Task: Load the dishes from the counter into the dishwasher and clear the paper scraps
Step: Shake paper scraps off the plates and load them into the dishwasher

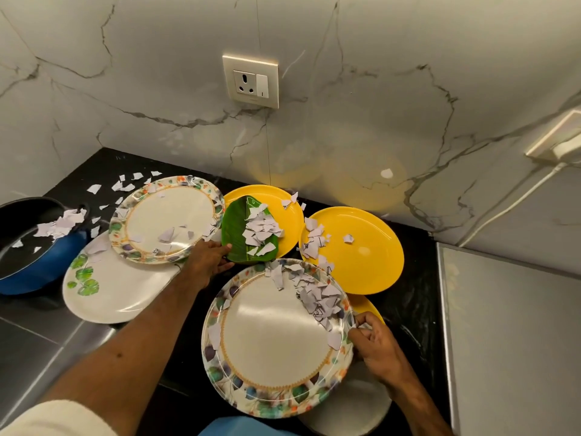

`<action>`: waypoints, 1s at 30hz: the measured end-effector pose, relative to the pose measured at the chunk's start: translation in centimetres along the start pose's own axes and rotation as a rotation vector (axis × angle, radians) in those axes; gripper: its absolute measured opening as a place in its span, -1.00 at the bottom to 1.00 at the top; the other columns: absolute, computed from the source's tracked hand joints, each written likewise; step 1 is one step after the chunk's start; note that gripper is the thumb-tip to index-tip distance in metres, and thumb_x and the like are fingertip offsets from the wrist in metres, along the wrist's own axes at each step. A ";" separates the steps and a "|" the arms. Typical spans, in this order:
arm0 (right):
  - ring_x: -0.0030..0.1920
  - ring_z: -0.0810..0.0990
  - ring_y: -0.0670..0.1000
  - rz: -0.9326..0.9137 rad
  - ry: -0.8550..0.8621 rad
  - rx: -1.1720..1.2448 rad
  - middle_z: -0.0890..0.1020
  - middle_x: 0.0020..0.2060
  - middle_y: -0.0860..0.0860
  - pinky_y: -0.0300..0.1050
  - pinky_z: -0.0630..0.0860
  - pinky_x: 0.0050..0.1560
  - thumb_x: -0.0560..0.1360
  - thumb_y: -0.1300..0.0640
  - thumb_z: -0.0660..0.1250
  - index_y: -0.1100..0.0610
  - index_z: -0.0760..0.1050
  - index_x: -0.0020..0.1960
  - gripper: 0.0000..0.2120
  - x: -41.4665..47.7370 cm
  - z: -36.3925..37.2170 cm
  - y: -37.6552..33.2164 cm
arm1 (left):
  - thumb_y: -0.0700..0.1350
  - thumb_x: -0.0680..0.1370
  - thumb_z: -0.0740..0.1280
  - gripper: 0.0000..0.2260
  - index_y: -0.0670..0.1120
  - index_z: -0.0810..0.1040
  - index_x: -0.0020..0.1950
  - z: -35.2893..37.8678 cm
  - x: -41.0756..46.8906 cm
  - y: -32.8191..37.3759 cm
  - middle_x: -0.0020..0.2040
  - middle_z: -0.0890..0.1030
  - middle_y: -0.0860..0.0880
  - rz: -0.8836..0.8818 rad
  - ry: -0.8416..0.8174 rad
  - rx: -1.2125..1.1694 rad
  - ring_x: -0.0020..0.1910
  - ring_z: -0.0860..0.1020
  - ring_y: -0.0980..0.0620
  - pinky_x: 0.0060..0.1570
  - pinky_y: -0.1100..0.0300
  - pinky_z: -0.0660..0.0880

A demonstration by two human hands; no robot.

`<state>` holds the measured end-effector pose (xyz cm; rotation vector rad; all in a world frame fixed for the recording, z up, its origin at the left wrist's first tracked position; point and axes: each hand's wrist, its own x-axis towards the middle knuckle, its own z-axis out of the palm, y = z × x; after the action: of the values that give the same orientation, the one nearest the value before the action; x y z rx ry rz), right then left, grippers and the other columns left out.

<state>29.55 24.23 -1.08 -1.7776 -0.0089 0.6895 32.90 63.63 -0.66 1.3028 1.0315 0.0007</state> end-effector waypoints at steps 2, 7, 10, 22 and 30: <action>-0.29 0.61 0.22 -0.012 -0.014 0.010 0.65 -0.23 0.36 0.06 0.56 -0.29 0.35 -0.14 0.43 0.27 0.43 0.06 -0.47 -0.2 -0.5 -0.8 | -0.26 0.62 0.37 -0.78 -0.26 0.52 0.26 -0.1 0.0 0.0 0.08 0.69 -0.21 -0.011 -0.005 -0.002 -0.06 0.68 -0.08 -0.17 0.12 0.68; -0.36 0.55 0.12 -0.027 -0.017 0.033 0.64 -0.27 0.36 -0.11 0.49 -0.41 0.37 -0.06 0.42 0.29 0.44 0.07 -0.52 -0.8 -1.7 -1.9 | -0.33 0.62 0.34 -0.90 -0.19 0.53 0.11 -0.2 -0.1 -0.3 0.12 0.65 -0.21 -0.041 0.003 -0.063 0.08 0.65 -0.14 -0.01 0.08 0.62; -0.37 0.58 0.08 -0.022 -0.008 0.057 0.67 -0.28 0.26 -0.12 0.50 -0.42 0.39 -0.02 0.40 0.28 0.44 0.03 -0.59 -1.2 -2.2 -2.4 | -0.35 0.61 0.34 -0.88 -0.20 0.53 0.12 -0.3 -0.3 -0.5 0.09 0.63 -0.19 -0.045 -0.015 -0.071 0.00 0.65 -0.09 -0.07 0.12 0.63; -0.39 0.56 0.02 -0.082 0.081 0.132 0.69 -0.25 0.15 -0.16 0.49 -0.45 0.63 0.31 0.30 0.32 0.49 0.08 -0.93 -0.5 -2.8 -4.3 | -0.03 0.52 0.47 -0.69 -0.12 0.67 0.22 -1.5 -0.3 -1.4 0.11 0.68 -0.09 0.174 -0.032 0.565 0.03 0.65 -0.07 0.18 -0.02 0.59; -0.37 0.52 0.02 -0.119 0.160 0.261 0.66 -0.25 0.14 -0.16 0.48 -0.44 0.64 0.31 0.27 0.28 0.50 0.03 -0.95 1.0 -1.9 -5.8 | 0.51 0.52 0.08 -0.30 0.00 0.63 0.25 -1.7 -4.7 0.0 0.20 0.68 -0.19 -0.029 -0.153 -0.270 0.22 0.61 -0.26 0.37 -0.24 0.43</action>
<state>33.18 24.80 3.93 -1.5619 0.0802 0.4400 29.12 62.39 2.39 1.0259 0.8856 0.0174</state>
